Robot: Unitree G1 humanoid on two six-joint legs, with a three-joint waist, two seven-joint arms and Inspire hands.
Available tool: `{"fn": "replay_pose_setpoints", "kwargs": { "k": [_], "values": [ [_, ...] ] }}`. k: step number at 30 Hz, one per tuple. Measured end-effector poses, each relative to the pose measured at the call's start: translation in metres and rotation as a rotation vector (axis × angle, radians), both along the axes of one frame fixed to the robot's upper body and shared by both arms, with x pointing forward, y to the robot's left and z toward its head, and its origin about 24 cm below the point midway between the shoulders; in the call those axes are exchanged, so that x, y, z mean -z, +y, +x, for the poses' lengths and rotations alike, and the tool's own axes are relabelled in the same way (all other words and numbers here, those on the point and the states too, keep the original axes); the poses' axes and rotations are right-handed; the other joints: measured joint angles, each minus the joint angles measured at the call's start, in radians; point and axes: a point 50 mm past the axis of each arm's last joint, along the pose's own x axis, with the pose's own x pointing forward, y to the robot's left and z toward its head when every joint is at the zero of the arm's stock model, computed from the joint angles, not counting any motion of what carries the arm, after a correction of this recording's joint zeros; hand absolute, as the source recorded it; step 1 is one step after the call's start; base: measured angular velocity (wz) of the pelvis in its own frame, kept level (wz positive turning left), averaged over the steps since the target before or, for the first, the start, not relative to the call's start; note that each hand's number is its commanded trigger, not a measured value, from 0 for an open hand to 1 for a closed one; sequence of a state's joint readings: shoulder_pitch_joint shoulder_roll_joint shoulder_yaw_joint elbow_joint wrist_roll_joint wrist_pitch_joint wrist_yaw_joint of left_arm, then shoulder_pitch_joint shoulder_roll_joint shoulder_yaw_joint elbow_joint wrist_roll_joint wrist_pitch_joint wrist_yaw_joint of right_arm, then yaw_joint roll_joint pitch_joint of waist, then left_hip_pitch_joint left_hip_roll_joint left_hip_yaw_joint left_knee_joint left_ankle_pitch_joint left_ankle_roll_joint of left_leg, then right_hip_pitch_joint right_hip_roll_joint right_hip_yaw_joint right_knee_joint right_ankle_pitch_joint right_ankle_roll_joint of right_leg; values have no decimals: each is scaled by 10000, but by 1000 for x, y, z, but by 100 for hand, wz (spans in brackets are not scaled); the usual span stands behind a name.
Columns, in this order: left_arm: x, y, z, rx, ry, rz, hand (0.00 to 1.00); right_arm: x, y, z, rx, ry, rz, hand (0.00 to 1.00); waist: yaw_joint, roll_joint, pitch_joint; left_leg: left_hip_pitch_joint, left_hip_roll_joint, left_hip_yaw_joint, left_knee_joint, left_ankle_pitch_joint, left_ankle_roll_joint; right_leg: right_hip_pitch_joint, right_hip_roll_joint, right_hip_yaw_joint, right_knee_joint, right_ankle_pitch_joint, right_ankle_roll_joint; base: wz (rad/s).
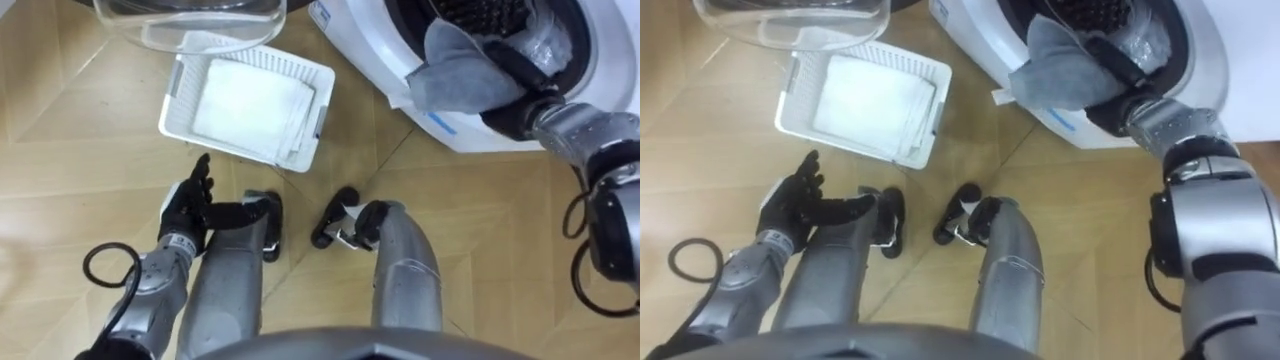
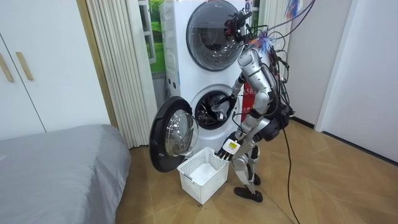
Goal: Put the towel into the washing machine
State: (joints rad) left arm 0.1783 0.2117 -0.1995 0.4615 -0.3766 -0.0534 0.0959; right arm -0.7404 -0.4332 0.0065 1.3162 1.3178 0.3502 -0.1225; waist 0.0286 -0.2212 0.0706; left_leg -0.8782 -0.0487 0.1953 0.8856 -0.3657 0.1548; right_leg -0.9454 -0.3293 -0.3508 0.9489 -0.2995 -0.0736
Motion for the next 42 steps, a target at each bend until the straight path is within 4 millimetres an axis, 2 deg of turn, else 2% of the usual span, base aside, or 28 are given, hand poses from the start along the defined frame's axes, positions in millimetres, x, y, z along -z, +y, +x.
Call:
{"fn": "replay_pose_setpoints", "kwargs": {
  "k": [6,8,11,15,19,23,31,33,39,42],
  "values": [
    [-1,-2,2,-107,-69,432,0,-21,-26,3,2214,-36,809,0,-87,19,-7,-437,5,273,488,-158,249,-534,-144,221,437,-21,81,-7],
    [-1,-2,3,-241,-61,494,0,-29,-28,7,3041,-391,1917,0,-92,44,-16,-459,16,311,512,-176,277,-562,-132,230,423,-15,109,-4],
    [-1,-4,3,-203,-59,628,0,-36,-29,10,3719,-391,2461,0,-29,102,-31,-458,65,405,509,-177,295,-580,-104,262,408,-5,153,0],
    [-1,-6,3,-106,-36,661,0,-36,-32,9,4297,-195,2496,0,58,238,-68,-458,173,542,491,-168,312,-567,-73,266,391,-49,260,7],
    [0,-8,3,-117,-12,582,0,-37,-33,9,4596,-156,2617,0,98,344,-78,-453,191,554,445,-156,332,-558,-57,277,371,-53,271,4],
    [0,-11,6,-83,-25,480,0,-37,-35,8,4875,-211,2669,0,299,473,-76,-428,363,629,307,-141,331,-510,152,267,72,64,295,-9],
    [0,-15,10,134,3,368,0,-35,-36,7,5095,-96,2719,0,323,527,-83,-278,361,708,21,-123,359,-409,222,330,-130,236,344,-2],
    [3,-17,11,258,125,365,0,-34,-37,6,5193,-44,2623,0,337,638,-91,-157,359,718,-93,-111,379,-273,218,262,-258,298,368,0],
    [4,-21,11,492,192,328,0,-29,-39,2,5113,-45,2294,0,342,726,-92,232,364,971,-575,-16,437,42,197,212,-643,467,418,-1],
    [9,-26,15,768,382,244,0,-19,-43,-7,5062,58,1845,0,548,868,-74,653,388,1038,-881,-9,450,461,273,181,-953,559,487,-5]
  ]
}}
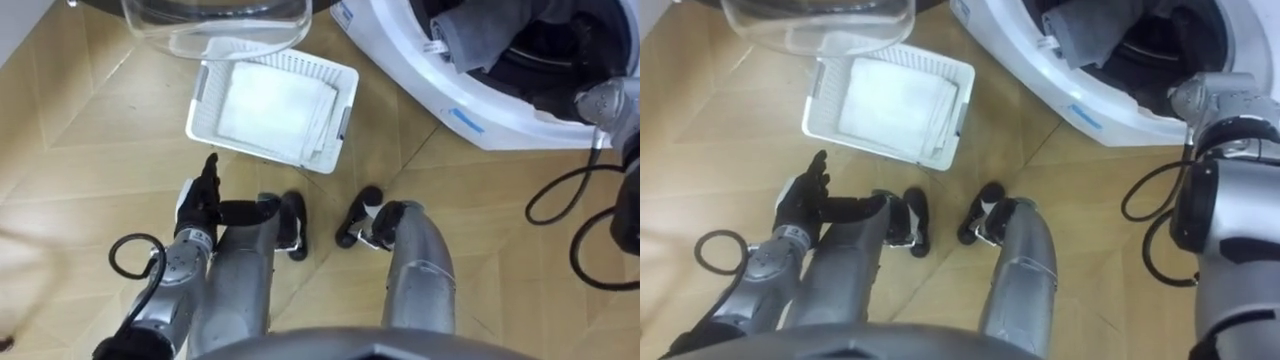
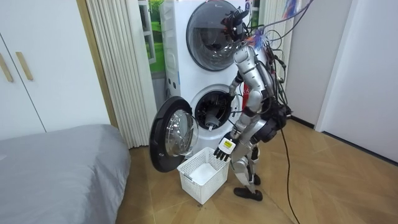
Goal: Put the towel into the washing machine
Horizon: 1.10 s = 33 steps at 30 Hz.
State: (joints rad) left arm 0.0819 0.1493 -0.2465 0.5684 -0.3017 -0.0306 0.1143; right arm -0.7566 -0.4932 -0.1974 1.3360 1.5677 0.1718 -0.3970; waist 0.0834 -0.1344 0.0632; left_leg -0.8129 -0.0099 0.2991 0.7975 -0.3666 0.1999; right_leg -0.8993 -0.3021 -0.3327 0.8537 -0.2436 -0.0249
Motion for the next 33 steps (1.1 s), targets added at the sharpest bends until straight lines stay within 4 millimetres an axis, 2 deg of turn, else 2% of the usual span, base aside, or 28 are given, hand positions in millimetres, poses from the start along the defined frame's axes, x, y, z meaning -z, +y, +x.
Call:
{"fn": "replay_pose_setpoints", "kwargs": {
  "k": [2,6,7,8,10,12,13,14,16,18,21,23,27,28,31,33],
  "values": [
    [5,-3,2,326,308,-23,0,10,-3,-9,-22,37,-256,0,125,302,0,421,133,-1,-281,10,-4,559,212,-163,-516,158,68,-10],
    [15,3,0,479,902,214,0,40,4,-28,-711,377,-1126,0,200,403,-5,1292,199,2,-1025,127,-108,1499,464,-307,-1418,352,154,-9],
    [16,5,-1,523,944,266,0,50,5,-36,-1118,651,-1581,0,224,437,-24,1519,234,0,-1223,148,-138,1763,587,-340,-1665,395,193,-6],
    [16,6,-2,583,979,298,0,61,5,-48,-1661,1107,-2278,0,257,525,-76,1696,307,0,-1377,165,-169,2009,731,-368,-1982,482,196,-6],
    [19,10,-3,607,1118,380,0,80,6,-69,-2631,1815,-3538,0,287,631,-114,2028,371,0,-1550,186,-205,2449,903,-412,-2344,522,235,-2],
    [26,20,-11,515,1566,615,0,109,5,-110,-4089,3223,-4797,0,294,807,-197,2564,473,9,-1688,201,-232,3145,1117,-382,-2781,541,268,4],
    [28,23,-14,463,1697,690,0,115,4,-122,-4441,3609,-5008,0,300,850,-224,2730,484,33,-1792,203,-237,3327,1158,-382,-2924,556,294,0],
    [31,30,-22,339,1958,889,0,126,5,-142,-5109,4212,-5308,0,311,917,-266,3097,484,58,-2052,231,-285,3698,1263,-368,-3245,594,356,-9],
    [33,43,-33,102,2211,1184,0,142,12,-172,-6283,5085,-5509,0,284,942,-286,3567,482,70,-2452,292,-391,4137,1423,-280,-3680,690,410,-19],
    [38,52,-45,-280,2613,1369,0,157,21,-205,-7562,5940,-5453,0,237,1142,-387,4112,466,140,-3051,373,-530,4583,1590,-235,-4158,825,429,-13],
    [42,60,-56,-220,2978,1892,0,168,34,-227,-9317,6452,-5539,0,181,1301,-401,4789,461,210,-3590,471,-698,5108,1725,-171,-4469,873,393,-9],
    [44,65,-66,-326,3149,2138,0,172,43,-230,-10101,6420,-5532,0,168,1334,-408,5279,458,268,-4013,555,-838,5476,1848,-115,-4719,923,319,-12],
    [48,73,-91,-609,3767,2391,0,175,49,-238,-11766,6539,-5935,0,12,1458,-493,6230,416,250,-4771,773,-1089,6249,2013,-98,-5103,931,303,-2],
    [50,75,-98,-630,4010,2467,0,175,50,-238,-12119,6521,-6026,0,-16,1488,-522,6473,411,242,-4990,847,-1156,6412,2047,-112,-5137,923,291,0],
    [53,82,-123,-1131,4590,2515,0,177,52,-246,-12778,6494,-5949,0,-96,1486,-539,7187,433,232,-5476,998,-1338,7076,2248,-129,-5566,904,251,0],
    [54,87,-143,-1529,5124,2526,0,179,53,-259,-12992,6575,-5647,0,-193,1463,-566,7701,477,214,-5773,1062,-1451,7650,2438,-146,-6012,921,223,2]
  ]
}}
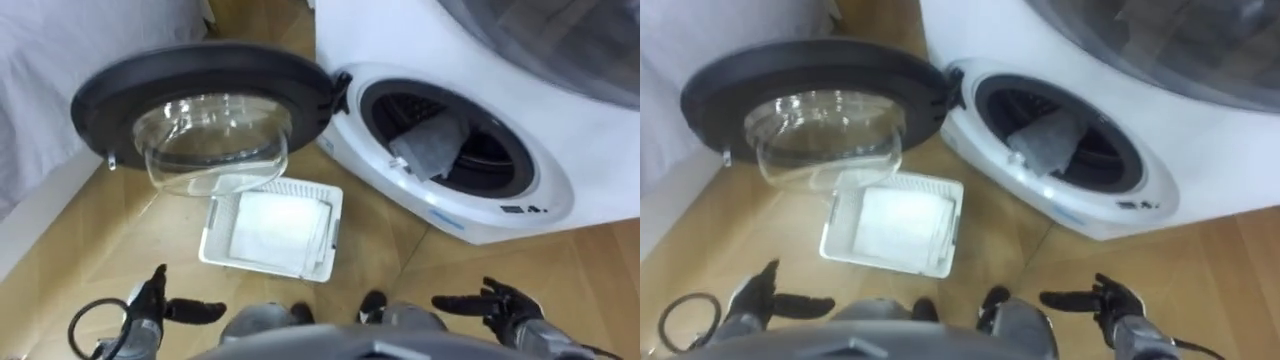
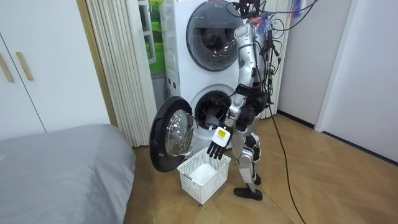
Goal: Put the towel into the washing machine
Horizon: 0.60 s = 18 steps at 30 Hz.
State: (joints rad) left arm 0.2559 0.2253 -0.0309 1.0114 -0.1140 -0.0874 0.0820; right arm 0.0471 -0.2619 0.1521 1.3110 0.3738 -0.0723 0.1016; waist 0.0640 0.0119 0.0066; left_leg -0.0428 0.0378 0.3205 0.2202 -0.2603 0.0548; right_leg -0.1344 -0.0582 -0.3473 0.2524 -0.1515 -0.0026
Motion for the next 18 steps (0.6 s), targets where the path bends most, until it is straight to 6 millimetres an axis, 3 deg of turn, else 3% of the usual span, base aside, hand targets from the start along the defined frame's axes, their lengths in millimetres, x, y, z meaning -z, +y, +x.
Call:
{"fn": "replay_pose_setpoints", "kwargs": {
  "k": [6,18],
  "values": [
    [5,-5,-18,613,1175,79,0,4,8,-18,299,328,477,0,-45,-73,-23,682,17,-70,-270,48,-87,749,195,134,-501,1,0,-5],
    [10,-12,-12,105,1899,-320,0,8,19,-18,45,899,776,0,-133,-165,33,1563,43,-238,-560,-19,-196,1523,374,463,-711,2,-5,-4]
  ]
}}
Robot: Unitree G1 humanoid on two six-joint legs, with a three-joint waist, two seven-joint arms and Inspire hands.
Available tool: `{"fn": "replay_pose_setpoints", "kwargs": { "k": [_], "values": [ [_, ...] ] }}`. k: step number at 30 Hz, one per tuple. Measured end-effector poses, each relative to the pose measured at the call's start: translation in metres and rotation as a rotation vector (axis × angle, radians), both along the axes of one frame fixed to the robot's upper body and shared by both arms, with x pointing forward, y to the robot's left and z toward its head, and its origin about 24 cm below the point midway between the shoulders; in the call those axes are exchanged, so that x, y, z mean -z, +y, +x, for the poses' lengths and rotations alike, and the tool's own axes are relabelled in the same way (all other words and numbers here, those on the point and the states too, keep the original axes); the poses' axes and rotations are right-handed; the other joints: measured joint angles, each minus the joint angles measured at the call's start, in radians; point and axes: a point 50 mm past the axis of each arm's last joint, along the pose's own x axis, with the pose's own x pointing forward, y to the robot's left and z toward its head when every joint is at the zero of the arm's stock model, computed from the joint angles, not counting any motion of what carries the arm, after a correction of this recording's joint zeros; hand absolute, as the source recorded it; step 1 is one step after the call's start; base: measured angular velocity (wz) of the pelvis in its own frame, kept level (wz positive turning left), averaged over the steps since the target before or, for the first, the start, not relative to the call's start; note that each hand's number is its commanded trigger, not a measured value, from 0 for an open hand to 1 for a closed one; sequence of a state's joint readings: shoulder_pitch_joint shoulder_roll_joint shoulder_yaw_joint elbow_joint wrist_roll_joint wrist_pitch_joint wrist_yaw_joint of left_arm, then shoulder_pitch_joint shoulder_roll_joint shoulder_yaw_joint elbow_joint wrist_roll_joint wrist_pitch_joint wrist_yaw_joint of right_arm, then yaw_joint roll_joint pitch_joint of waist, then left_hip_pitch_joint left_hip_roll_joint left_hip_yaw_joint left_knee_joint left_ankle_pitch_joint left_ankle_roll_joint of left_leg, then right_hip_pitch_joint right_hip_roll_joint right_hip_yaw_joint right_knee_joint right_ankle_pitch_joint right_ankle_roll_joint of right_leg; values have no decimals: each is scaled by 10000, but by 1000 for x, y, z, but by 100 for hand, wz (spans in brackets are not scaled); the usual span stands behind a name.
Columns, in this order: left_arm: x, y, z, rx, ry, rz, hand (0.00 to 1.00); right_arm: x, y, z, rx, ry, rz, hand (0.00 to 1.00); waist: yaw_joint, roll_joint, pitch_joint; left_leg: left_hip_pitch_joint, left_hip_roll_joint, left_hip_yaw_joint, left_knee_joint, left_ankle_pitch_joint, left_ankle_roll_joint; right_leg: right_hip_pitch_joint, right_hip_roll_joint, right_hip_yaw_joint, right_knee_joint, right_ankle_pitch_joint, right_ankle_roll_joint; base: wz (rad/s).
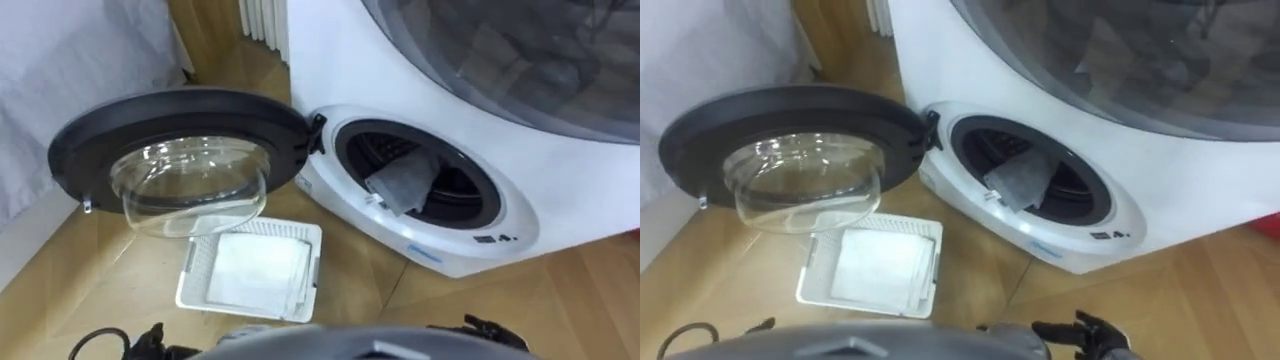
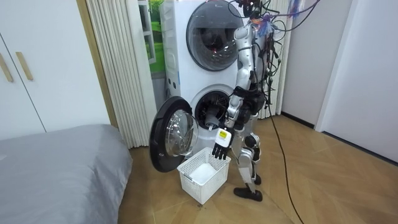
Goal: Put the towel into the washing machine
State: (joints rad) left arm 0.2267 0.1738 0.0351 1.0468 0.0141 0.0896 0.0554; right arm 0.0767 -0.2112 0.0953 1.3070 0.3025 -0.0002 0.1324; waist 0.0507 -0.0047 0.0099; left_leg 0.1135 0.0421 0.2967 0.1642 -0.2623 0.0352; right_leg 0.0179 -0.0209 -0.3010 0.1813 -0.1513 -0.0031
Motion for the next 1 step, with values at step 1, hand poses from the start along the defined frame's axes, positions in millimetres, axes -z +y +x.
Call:
{"fn": "replay_pose_setpoints", "kwargs": {
  "k": [1],
  "values": [
    [0,0,3,-4,1,-19,0,0,0,2,-103,29,3,0,37,-6,-8,39,0,5,-24,-8,-8,8,12,23,9,0,0,-4]
  ]
}}
